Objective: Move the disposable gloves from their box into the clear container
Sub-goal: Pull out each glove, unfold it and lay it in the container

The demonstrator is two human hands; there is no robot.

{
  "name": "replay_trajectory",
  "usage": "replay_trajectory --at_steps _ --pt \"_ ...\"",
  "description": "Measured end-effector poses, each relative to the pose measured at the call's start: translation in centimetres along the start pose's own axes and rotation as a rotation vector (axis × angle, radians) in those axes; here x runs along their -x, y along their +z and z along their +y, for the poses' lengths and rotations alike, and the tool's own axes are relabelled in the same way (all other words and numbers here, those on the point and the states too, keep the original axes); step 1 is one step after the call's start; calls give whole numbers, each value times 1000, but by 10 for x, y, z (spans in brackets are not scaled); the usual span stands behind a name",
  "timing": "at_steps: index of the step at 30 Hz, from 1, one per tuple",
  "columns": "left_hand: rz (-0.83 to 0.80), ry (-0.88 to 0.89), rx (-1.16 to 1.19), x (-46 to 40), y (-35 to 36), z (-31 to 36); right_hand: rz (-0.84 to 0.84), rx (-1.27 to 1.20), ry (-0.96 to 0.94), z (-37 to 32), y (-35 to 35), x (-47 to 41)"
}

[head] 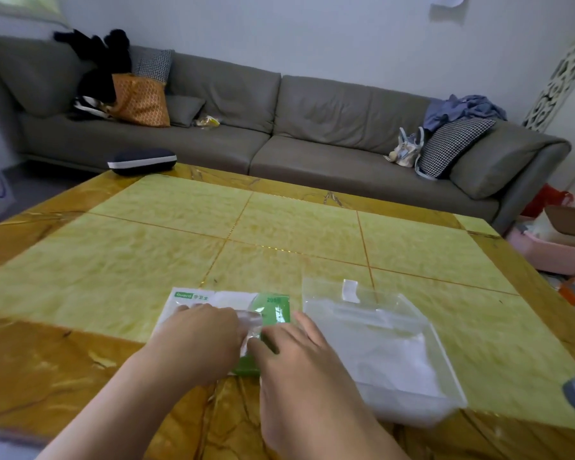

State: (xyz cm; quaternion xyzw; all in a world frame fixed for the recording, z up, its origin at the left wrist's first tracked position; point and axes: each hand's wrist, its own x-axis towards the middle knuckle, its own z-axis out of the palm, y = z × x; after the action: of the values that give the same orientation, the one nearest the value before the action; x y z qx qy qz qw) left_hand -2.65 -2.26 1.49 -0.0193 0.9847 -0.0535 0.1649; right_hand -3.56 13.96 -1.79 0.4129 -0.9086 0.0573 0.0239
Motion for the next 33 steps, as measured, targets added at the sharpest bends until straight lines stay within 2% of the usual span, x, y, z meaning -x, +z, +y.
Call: replay_trajectory --at_steps 2,5,7,9,12,14,17,19,23,26,30,33 --pt "14 -24 77 -4 6 -4 1 6 4 2 3 -1" --pt "130 -117 467 -11 13 -15 -2 -2 4 3 0 0" --pt "193 -85 685 -11 14 -20 9 12 -5 4 1 0" --pt "260 -65 810 -9 7 -21 3 11 -11 5 5 0" --pt "443 -163 976 -9 1 -18 10 26 -19 6 8 0" --pt "495 -190 976 -9 1 -17 11 28 -10 6 6 0" --pt "396 -220 814 -9 10 -16 -8 31 -20 4 0 0" --pt "388 -243 745 -11 13 -13 -18 42 -24 4 -3 0" --pt "524 -295 863 -10 0 -20 4 14 -35 4 -2 1" --pt "656 -315 1067 -3 -11 -32 1 9 -36 4 -9 2" --pt "773 -243 1577 6 -18 -37 -51 -10 -41 2 -15 1" --pt "777 -169 1778 11 -25 -32 -5 -82 -41 1 -17 2"
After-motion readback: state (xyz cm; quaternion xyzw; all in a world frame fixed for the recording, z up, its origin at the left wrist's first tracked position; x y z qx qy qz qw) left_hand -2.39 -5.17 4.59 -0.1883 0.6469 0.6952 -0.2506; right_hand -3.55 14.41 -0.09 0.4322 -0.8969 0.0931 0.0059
